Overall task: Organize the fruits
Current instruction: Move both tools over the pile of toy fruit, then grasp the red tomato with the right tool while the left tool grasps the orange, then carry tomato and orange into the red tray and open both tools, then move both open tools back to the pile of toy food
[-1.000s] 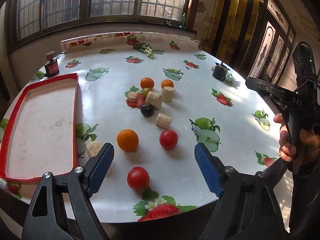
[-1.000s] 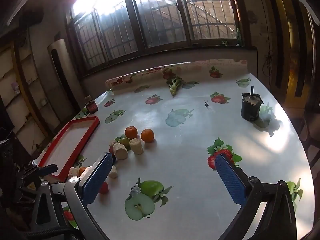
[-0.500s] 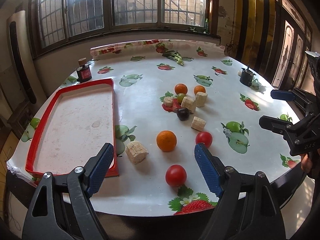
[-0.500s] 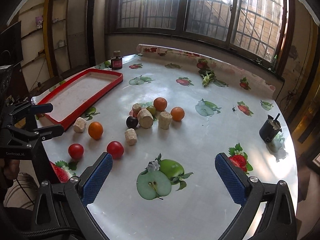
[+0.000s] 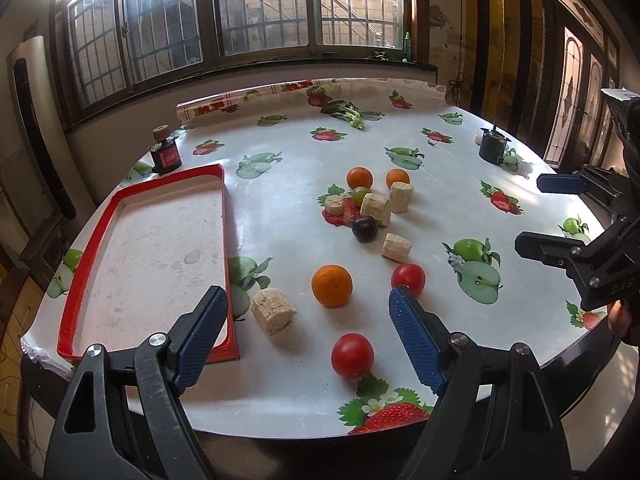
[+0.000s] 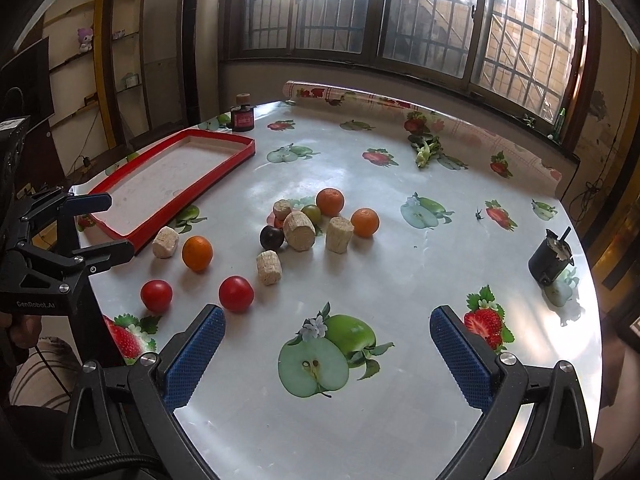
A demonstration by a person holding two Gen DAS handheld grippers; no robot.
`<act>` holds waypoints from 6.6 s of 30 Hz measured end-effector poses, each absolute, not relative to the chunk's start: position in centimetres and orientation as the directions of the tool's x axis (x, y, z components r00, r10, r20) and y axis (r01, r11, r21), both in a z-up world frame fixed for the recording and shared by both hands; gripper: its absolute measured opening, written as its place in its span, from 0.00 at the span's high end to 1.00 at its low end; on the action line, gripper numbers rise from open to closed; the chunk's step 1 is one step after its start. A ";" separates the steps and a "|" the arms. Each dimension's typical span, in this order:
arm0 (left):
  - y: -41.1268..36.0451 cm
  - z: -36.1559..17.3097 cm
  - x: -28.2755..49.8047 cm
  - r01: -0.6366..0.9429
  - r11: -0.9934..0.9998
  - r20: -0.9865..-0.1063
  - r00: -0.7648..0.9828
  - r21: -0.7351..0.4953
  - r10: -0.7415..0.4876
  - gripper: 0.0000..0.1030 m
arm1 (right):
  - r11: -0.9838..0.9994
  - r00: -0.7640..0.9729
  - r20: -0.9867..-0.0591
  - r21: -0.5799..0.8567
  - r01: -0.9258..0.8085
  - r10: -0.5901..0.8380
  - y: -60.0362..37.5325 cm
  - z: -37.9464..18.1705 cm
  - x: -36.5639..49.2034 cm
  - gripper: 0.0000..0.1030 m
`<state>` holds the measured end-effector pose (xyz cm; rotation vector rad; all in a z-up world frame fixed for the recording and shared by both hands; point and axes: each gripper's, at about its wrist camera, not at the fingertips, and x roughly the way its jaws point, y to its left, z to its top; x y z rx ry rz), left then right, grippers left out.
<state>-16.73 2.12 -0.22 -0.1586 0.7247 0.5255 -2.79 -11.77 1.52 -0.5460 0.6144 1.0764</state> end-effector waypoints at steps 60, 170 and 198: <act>6.1 -6.4 -9.5 -0.366 0.929 -0.839 0.520 -0.051 0.158 0.66 | 0.214 -0.004 -0.839 0.143 -0.966 0.544 -2.7 -6.2 -3.2 0.67; 18.2 -2.1 -24.0 -0.754 0.655 -0.799 0.417 -0.039 0.433 0.48 | 0.035 -0.138 -0.741 0.213 -0.976 0.658 11.6 -0.7 -7.9 0.41; 11.9 -0.6 -19.2 -0.634 0.770 -0.782 0.513 -0.068 0.353 0.45 | 0.277 0.064 -0.732 0.174 -0.945 0.678 -2.2 0.2 -0.6 0.36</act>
